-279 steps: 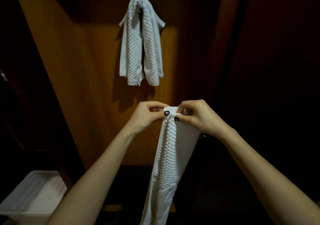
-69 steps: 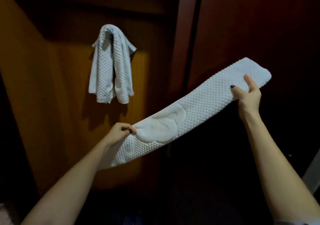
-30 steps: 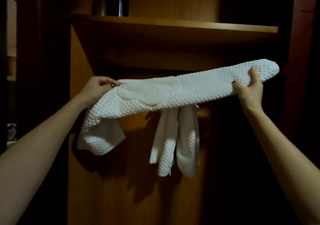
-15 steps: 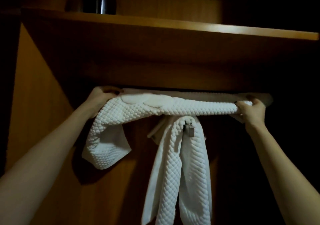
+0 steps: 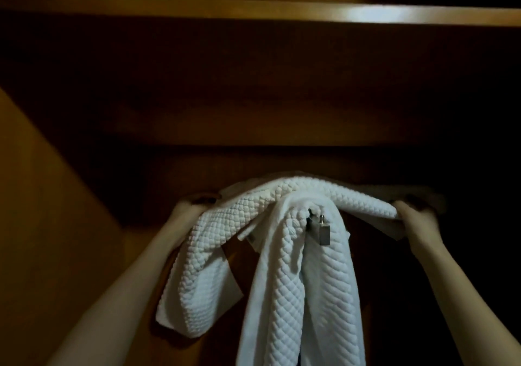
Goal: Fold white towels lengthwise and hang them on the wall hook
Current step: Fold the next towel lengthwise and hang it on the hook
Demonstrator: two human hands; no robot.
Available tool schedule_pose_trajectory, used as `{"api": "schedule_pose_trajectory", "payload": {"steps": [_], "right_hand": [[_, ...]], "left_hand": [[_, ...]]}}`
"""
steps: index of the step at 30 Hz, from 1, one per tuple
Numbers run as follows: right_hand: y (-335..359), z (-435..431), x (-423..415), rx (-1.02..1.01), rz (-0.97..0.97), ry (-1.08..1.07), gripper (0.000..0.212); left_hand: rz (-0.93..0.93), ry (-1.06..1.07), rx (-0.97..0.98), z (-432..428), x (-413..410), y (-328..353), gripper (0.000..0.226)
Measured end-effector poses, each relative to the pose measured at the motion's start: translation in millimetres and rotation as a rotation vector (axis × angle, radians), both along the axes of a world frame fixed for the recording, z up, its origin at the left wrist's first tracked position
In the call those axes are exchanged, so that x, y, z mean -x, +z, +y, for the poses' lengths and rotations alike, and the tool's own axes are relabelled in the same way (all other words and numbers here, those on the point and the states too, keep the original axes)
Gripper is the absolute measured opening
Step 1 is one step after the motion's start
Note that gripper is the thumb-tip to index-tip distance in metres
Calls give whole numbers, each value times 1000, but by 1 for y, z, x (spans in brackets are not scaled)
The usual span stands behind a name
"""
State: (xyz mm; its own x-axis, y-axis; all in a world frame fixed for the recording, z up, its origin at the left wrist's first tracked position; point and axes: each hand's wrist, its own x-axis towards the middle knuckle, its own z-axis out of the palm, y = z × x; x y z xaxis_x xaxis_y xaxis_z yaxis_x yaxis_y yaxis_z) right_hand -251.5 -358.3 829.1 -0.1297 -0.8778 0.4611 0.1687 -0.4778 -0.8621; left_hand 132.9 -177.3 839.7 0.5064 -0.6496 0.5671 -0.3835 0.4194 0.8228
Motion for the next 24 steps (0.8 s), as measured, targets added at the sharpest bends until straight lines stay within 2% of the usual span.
{"api": "schedule_pose_trajectory", "payload": {"steps": [2, 6, 10, 13, 16, 18, 20, 24], "right_hand": [[-18, 9, 2, -46, 54, 64, 26], [-45, 24, 10, -163, 156, 138, 36], [-72, 49, 21, -158, 271, 131, 37], [-83, 65, 30, 1, 422, -3, 30], [-68, 82, 30, 330, 451, -176, 23], [-51, 91, 21, 501, 447, -120, 26], [-35, 94, 11, 563, 492, -49, 27], [-12, 85, -3, 577, 531, 22, 39]], "left_hand": [[-29, -23, -48, -5, 1, -22, 20], [64, -140, -88, -11, 15, -62, 16], [101, -185, -84, 0, 38, -85, 12], [-44, -32, 36, 11, 65, -102, 16], [-96, 6, 200, 25, 101, -125, 39], [-203, 60, 156, 31, 117, -144, 51], [-292, 155, 99, 33, 125, -166, 55], [-234, 184, 112, 36, 136, -176, 58]]}}
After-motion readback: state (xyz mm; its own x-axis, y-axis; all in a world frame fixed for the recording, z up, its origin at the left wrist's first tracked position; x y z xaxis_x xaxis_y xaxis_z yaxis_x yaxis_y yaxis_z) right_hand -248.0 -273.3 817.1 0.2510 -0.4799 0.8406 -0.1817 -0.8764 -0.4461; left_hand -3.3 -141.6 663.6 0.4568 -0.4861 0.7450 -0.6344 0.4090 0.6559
